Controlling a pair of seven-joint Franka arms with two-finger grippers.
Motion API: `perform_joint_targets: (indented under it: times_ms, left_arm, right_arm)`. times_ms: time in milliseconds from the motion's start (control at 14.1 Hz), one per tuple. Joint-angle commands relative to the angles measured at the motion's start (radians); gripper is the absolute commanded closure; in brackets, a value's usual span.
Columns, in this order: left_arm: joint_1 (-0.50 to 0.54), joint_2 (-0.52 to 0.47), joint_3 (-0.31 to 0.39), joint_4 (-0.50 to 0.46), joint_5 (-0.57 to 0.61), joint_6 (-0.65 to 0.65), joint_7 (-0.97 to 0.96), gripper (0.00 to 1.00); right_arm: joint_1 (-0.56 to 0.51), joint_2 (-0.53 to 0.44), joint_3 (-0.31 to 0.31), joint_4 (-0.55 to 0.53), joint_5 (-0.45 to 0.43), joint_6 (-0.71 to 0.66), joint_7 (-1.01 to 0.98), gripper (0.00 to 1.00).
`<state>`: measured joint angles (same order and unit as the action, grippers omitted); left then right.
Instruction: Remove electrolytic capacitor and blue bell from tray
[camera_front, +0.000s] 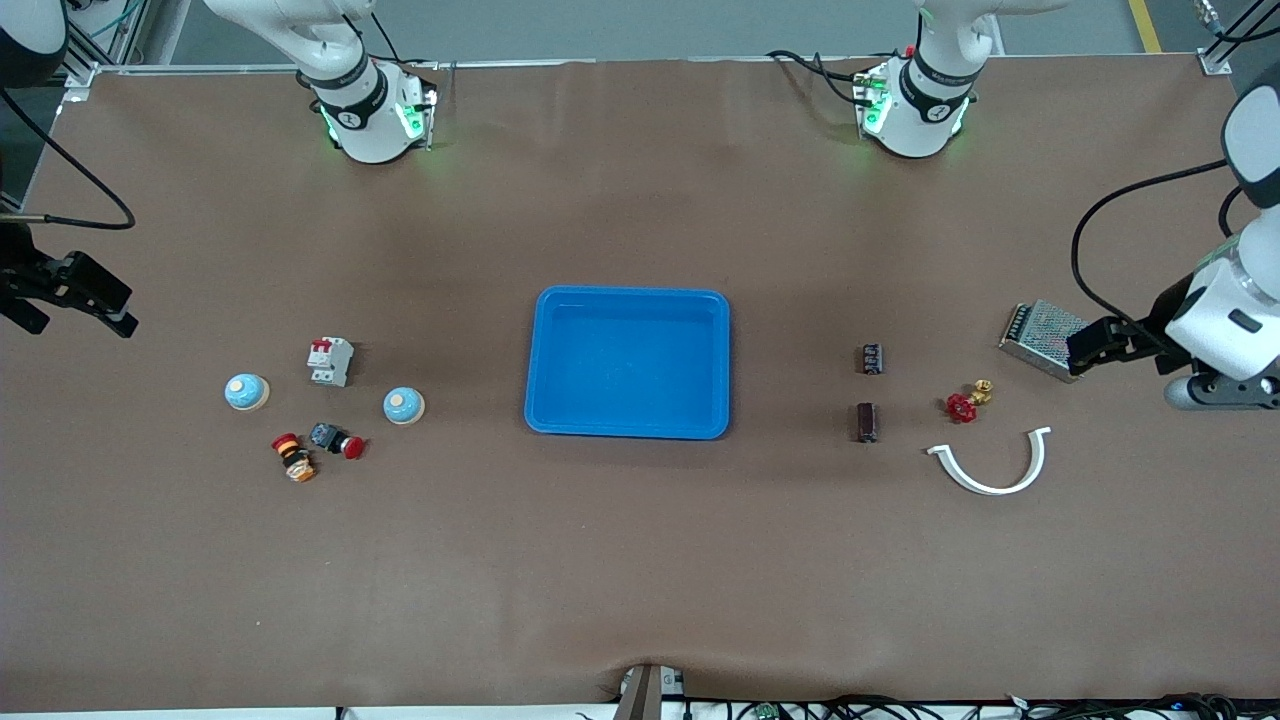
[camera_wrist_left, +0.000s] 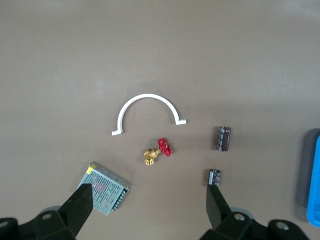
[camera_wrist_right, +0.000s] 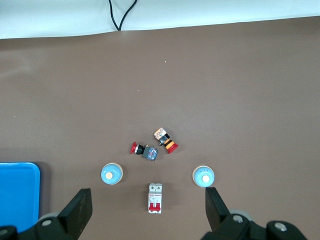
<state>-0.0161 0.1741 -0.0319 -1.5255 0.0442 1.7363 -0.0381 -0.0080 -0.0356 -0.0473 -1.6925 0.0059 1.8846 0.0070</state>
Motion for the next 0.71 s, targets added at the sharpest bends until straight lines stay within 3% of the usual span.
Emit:
perform_joint_targets:
  times_ms: [0,637]
  left_arm:
    - [-0.015,-0.060,0.018,-0.016,-0.020,-0.052,0.021,0.00]
    - [-0.021,-0.162,0.021,-0.021,-0.020,-0.138,0.041,0.00]
  right_arm:
    - [-0.007,-0.009,0.001,0.010,-0.012,-0.010,-0.001,0.00]
    - [-0.010,-0.009,0.000,0.027,-0.014,-0.010,-0.001,0.00]
